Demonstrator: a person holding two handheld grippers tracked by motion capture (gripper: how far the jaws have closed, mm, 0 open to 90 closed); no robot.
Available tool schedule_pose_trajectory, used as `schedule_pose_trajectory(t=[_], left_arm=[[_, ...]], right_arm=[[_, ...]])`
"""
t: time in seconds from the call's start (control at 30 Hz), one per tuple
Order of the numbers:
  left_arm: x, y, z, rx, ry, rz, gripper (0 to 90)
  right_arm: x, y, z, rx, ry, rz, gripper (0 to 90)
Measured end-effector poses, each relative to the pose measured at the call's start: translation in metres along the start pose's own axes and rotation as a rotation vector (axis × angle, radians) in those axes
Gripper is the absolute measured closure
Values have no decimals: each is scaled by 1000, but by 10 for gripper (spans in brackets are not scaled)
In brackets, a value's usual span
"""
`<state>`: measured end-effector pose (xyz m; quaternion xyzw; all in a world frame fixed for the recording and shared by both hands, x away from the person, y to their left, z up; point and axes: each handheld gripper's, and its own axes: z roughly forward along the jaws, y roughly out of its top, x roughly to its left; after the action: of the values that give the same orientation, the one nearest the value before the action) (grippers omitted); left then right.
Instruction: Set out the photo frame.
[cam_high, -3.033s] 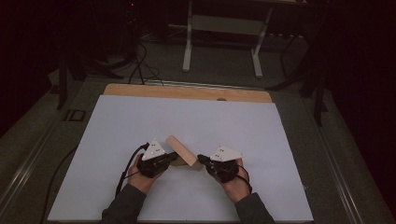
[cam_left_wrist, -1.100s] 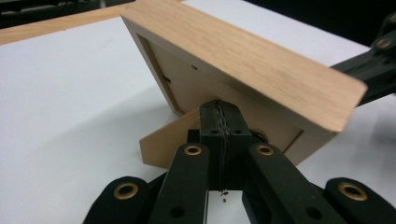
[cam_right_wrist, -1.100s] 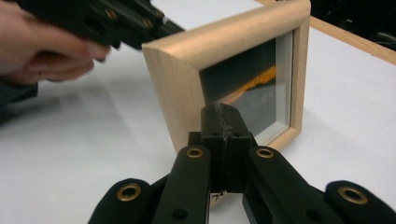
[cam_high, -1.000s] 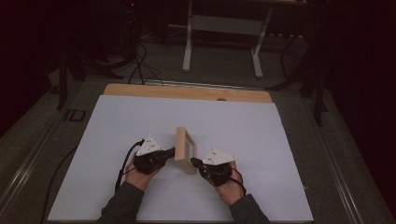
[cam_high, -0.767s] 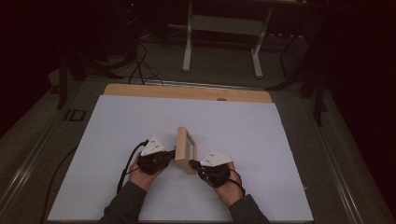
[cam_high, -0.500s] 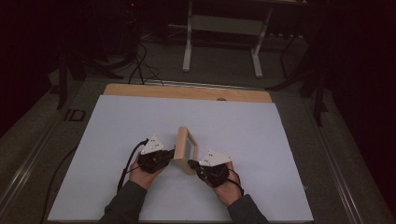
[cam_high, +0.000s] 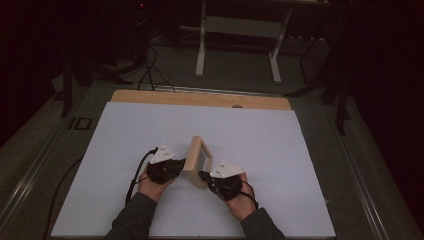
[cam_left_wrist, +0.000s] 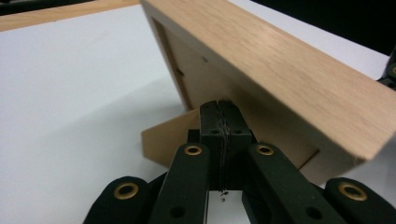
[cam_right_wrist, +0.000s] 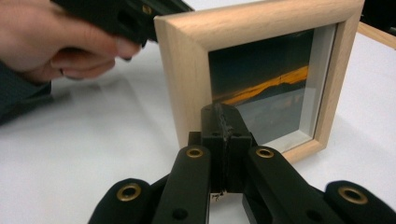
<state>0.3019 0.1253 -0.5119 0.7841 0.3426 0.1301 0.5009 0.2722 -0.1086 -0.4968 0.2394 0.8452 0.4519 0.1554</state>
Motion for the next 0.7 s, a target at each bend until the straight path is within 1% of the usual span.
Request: schedule_pose_trajectory(t=[0.1,0.13,0.17,0.2,0.27,0.3,0.37,0.47,0.5,0.57,0.63,0.7], left_arm=[[1,0,-10,6,17,-3,900],[1,0,-16,-7,18,-2,900],[1,0,-18,-10,18,-3,900],[-1,1,-23,-17,17,-2,900],[-4,0,-33,-35,7,4,900],[-7,-1,-37,-40,2,8,900],[-11,-2,-44,-45,-6,15,900],[-19,-5,-54,-50,-29,34,900],[-22,-5,-56,-51,-41,40,900],[-28,-6,-57,-34,-52,66,900],[-32,-5,-54,-25,-63,78,900],[-34,-4,-50,-18,-66,86,900]], right_arm=[[0,-4,-2,8,3,-9,895],[0,-5,-3,10,4,-11,896],[0,-6,-3,11,6,-11,896],[0,-6,-4,14,6,-10,896],[0,-7,-4,21,8,-18,896],[0,-8,-4,23,10,-14,896],[0,-9,-4,28,10,-16,896],[0,-11,-3,34,13,-13,896],[0,-11,-3,37,14,-18,896],[0,-12,-1,42,20,-21,896],[1,-13,0,46,19,-24,896],[0,-13,0,48,20,-20,896]])
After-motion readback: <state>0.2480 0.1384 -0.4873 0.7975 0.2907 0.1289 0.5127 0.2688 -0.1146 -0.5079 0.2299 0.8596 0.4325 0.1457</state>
